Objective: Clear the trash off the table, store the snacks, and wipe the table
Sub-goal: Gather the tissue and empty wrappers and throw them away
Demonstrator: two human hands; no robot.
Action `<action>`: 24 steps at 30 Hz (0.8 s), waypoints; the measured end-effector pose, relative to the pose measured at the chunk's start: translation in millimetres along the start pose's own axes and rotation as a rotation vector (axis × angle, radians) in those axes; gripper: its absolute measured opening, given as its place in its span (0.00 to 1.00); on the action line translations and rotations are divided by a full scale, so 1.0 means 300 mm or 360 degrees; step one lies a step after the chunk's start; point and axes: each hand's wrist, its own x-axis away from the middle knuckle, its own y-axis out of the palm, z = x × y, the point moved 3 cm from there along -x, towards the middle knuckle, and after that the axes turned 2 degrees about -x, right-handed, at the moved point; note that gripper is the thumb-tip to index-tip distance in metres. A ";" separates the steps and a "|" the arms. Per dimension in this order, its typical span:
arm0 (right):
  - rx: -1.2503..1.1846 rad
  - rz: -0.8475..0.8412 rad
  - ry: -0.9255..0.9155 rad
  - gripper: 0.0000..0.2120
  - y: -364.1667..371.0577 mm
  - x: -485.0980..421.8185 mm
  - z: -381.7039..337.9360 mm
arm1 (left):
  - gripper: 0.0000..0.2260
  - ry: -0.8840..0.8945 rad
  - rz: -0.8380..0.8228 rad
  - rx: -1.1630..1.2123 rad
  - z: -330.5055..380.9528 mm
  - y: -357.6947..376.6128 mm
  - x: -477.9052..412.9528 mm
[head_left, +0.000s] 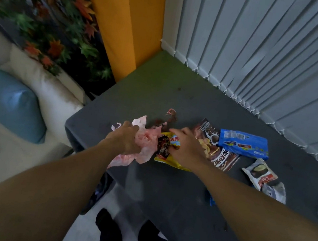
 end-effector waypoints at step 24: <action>-0.0010 0.0117 0.0166 0.29 -0.080 -0.001 0.136 | 0.34 0.0277 0.0165 -0.0088 0.175 -0.076 -0.114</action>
